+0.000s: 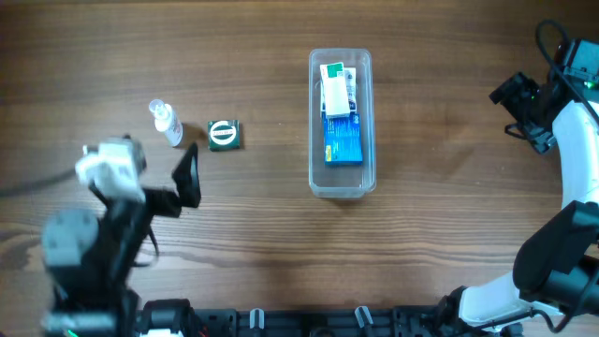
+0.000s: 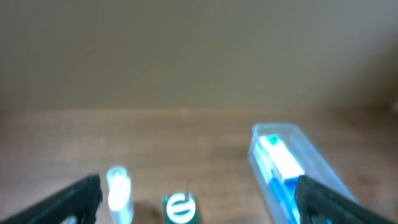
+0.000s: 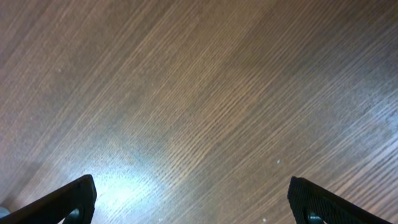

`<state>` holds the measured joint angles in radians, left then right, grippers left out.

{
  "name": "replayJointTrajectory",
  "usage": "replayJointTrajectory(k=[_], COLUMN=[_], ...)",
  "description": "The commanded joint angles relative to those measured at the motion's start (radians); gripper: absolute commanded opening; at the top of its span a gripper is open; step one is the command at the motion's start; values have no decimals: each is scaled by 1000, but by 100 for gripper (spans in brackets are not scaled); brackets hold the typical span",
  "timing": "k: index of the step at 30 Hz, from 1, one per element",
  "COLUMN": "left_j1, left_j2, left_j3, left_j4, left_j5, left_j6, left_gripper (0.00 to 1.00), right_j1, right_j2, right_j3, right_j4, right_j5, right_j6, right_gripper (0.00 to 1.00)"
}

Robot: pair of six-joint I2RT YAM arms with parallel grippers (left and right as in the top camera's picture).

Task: Pack container
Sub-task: 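Withdraw the right gripper to the right side of the table, then move the left gripper to the white glue bottle and grasp it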

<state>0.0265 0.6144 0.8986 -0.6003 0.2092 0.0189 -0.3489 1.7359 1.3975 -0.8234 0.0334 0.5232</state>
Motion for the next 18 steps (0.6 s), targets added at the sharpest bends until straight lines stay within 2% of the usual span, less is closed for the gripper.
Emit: replayJointTrajectory(k=[1, 4, 8, 10, 18], left_j1=[5, 5, 58, 81, 108], left_j2=[354, 533, 801, 918, 1122], left_j3=[346, 484, 694, 723, 723], left_j4=[-174, -238, -440, -418, -352], left_j5=[-8, -11, -23, -55, -65], left_j6=[108, 109, 101, 102, 138], left_gripper=[100, 100, 100, 100, 100], right_j1=[-2, -2, -2, -2, -2], right_j2=[9, 9, 9, 9, 9], right_j3=[1, 1, 1, 1, 1], right_j4=[1, 1, 1, 1, 1], right_j5=[-6, -6, -6, -6, -6], right_j6=[3, 3, 3, 3, 3], right_gripper=[100, 100, 100, 100, 100])
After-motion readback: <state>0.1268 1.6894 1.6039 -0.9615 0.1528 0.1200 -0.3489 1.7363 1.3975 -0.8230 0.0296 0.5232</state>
